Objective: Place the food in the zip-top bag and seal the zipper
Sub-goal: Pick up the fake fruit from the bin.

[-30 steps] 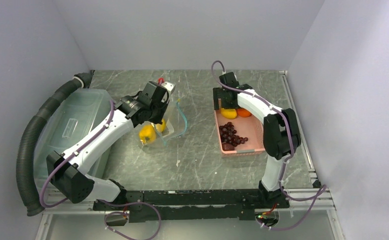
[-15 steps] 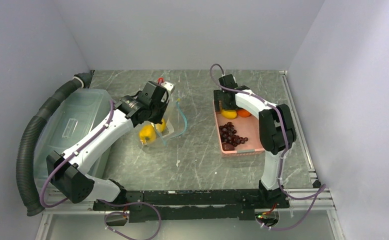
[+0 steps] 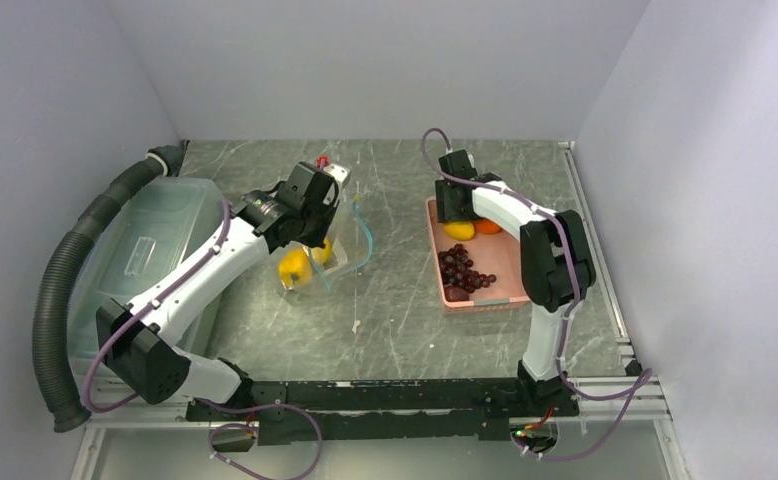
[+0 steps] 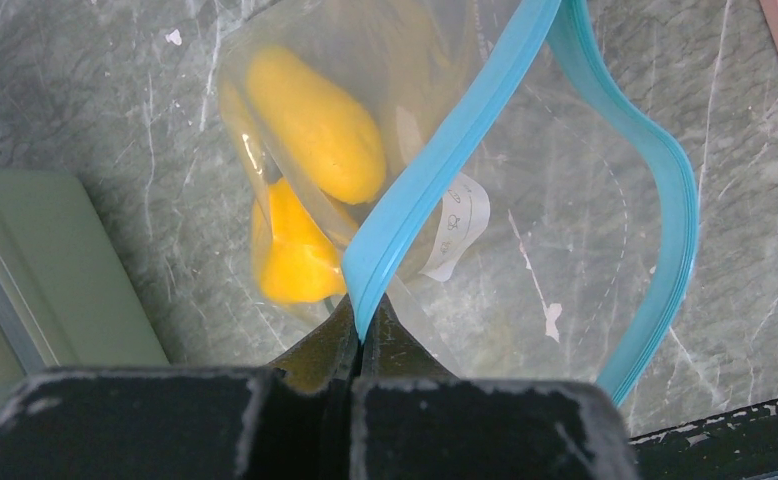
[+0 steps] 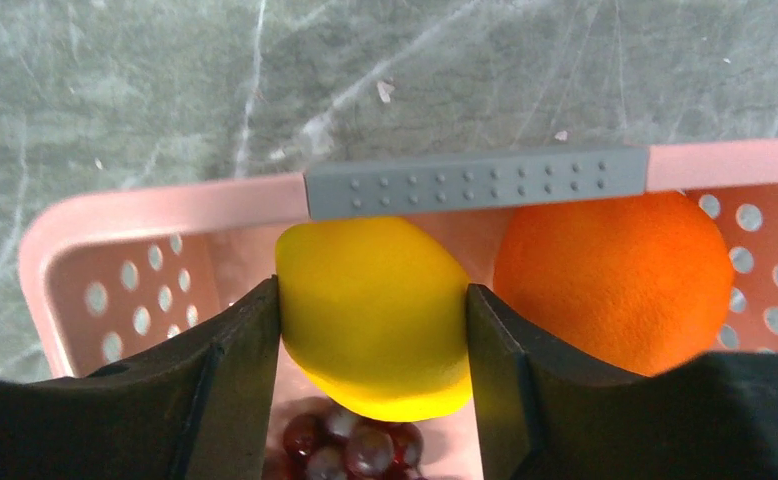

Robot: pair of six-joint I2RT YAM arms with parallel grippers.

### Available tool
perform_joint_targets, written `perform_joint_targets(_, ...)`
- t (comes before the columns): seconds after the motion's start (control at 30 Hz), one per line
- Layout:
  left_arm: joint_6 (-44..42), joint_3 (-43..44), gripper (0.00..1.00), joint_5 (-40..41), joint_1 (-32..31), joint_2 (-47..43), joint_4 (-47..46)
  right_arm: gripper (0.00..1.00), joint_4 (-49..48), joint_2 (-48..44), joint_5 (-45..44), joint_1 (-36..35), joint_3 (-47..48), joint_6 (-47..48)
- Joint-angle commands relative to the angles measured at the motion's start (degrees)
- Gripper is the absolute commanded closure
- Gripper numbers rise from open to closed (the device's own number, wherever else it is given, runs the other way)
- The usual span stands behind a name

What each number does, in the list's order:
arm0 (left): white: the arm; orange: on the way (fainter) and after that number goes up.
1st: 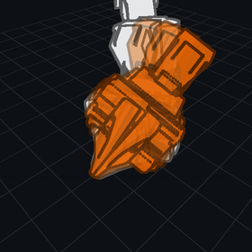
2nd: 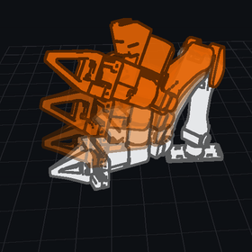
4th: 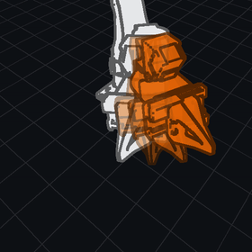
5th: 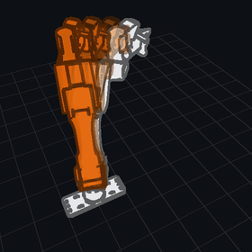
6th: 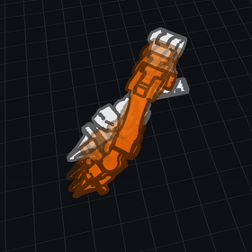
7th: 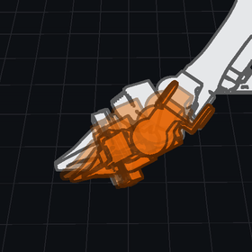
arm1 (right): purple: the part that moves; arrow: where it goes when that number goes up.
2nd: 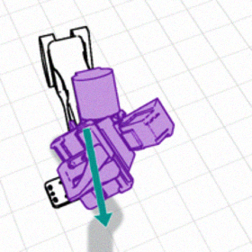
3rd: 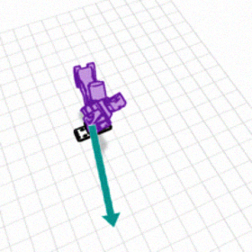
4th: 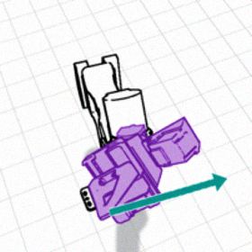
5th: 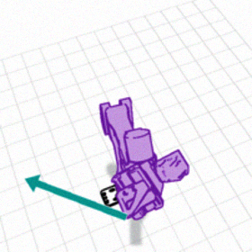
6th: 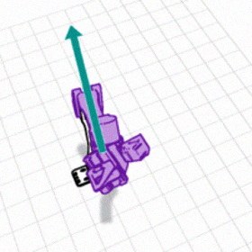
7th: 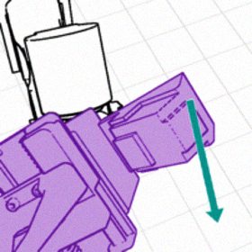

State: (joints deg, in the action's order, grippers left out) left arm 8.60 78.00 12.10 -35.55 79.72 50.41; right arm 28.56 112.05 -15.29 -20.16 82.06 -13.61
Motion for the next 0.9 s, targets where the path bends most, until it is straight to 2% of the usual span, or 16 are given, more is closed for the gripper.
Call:
perform_joint_targets(0.0, -0.9, -0.3, 1.00, -0.5, 0.3, 0.5, -1.2, 0.53, -0.4, -6.0, -1.1, 0.2, -2.6, -1.4)
perform_joint_targets(0.2, -0.8, -0.2, 1.00, -0.6, 0.3, 0.8, -1.2, 0.60, 0.7, -10.4, -2.5, 0.1, -4.3, -2.7)
perform_joint_targets(0.5, -0.7, -0.3, 1.00, -0.7, 0.3, 1.0, -1.2, 0.61, 1.9, -20.6, 0.0, -1.3, -5.6, -4.5)
perform_joint_targets(0.87, -0.7, -0.3, 1.00, -0.7, 0.3, 0.8, -1.2, 0.61, 0.2, -30.6, 6.4, -10.2, -5.7, -9.0)
